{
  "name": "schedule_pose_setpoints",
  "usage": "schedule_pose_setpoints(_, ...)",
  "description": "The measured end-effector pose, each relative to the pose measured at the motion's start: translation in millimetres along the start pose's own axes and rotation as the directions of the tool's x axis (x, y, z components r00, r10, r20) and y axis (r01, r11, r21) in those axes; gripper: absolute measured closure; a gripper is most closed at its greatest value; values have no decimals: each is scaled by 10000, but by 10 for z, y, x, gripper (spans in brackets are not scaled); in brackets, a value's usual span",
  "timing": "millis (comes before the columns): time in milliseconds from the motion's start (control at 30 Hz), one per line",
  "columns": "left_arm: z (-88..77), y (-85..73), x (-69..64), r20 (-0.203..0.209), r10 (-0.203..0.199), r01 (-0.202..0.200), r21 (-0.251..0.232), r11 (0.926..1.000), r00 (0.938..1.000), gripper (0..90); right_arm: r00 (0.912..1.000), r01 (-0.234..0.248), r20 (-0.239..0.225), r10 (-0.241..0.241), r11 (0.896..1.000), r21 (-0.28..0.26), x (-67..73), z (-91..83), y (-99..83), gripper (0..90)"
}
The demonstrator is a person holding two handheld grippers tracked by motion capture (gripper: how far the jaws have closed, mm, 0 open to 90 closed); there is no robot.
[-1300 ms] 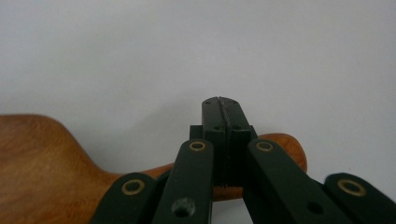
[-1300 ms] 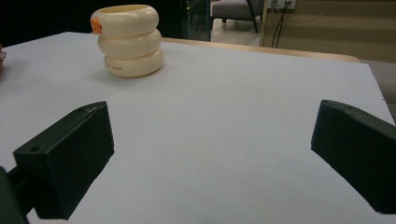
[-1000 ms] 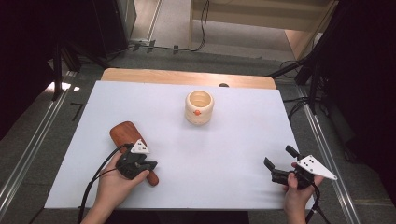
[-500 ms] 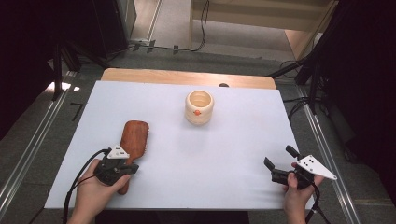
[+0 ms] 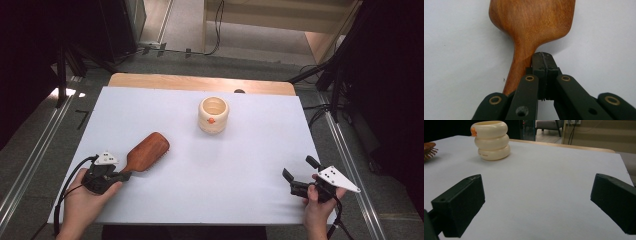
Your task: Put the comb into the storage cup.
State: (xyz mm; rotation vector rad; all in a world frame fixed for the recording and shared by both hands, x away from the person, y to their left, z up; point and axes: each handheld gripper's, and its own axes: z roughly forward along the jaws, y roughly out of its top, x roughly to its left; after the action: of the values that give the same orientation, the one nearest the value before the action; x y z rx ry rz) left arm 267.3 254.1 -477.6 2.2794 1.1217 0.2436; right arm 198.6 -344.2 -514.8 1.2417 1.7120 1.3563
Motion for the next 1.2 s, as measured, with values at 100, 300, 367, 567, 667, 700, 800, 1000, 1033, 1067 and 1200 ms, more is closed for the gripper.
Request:
schedule_pose_setpoints(100, -65, 2, -9, 125, 56, -54, -171, 9998, 9999, 900, 10000, 7, 13, -7, 10000, -23, -4, -1, -1, 0)
schedule_pose_setpoints(300, -279, 60, 8, 527, 212, -175, -682, 9975, 9984, 744, 10000, 75, 14, -75, 10000, -1, 2, 9, 1, 0)
schedule_pose_setpoints(367, -318, 87, 33, 529, 99, -61, -720, 9974, 9986, 659, 10000, 59, 41, -59, 10000, -1, 0, 8, 0, 0)
schedule_pose_setpoints(567, -244, 148, 66, -164, 24, -29, -313, 9995, 9999, 372, 10000, 80, 53, -81, 10000, 27, 9, 10, -1, 0)
schedule_pose_setpoints(667, -145, 163, 91, -12, -47, 47, -131, 9999, 10000, 210, 10000, 63, 44, -63, 10000, 23, 7, 7, -2, 0)
schedule_pose_setpoints(700, -113, 162, 98, 40, -71, 71, -103, 9999, 10000, 198, 10000, 60, 41, -60, 10000, 16, 6, 7, -2, 0)
schedule_pose_setpoints(800, -20, 142, 122, -75, -59, 60, 167, 9998, 10000, 176, 10000, 55, 52, -55, 10000, 7, 4, 7, -2, 0)
schedule_pose_setpoints(1000, 93, 103, 139, -74, 237, -234, 455, 9987, 9997, 516, 10000, 42, 64, -42, 10000, 37, 1, 8, -1, 0)
schedule_pose_setpoints(1033, 97, 107, 147, -99, 280, -276, 432, 9987, 9996, 551, 10000, 53, 71, -53, 10000, 39, 2, 9, -1, 0)
schedule_pose_setpoints(1067, 102, 111, 153, -100, 297, -293, 401, 9988, 9995, 570, 10000, 53, 61, -53, 10000, 40, 4, 9, -1, 0)
schedule_pose_setpoints(1200, 128, 117, 120, -339, 516, -503, 358, 9981, 9981, 584, 10000, 1, 91, -1, 10000, 45, 0, 7, -2, 0)
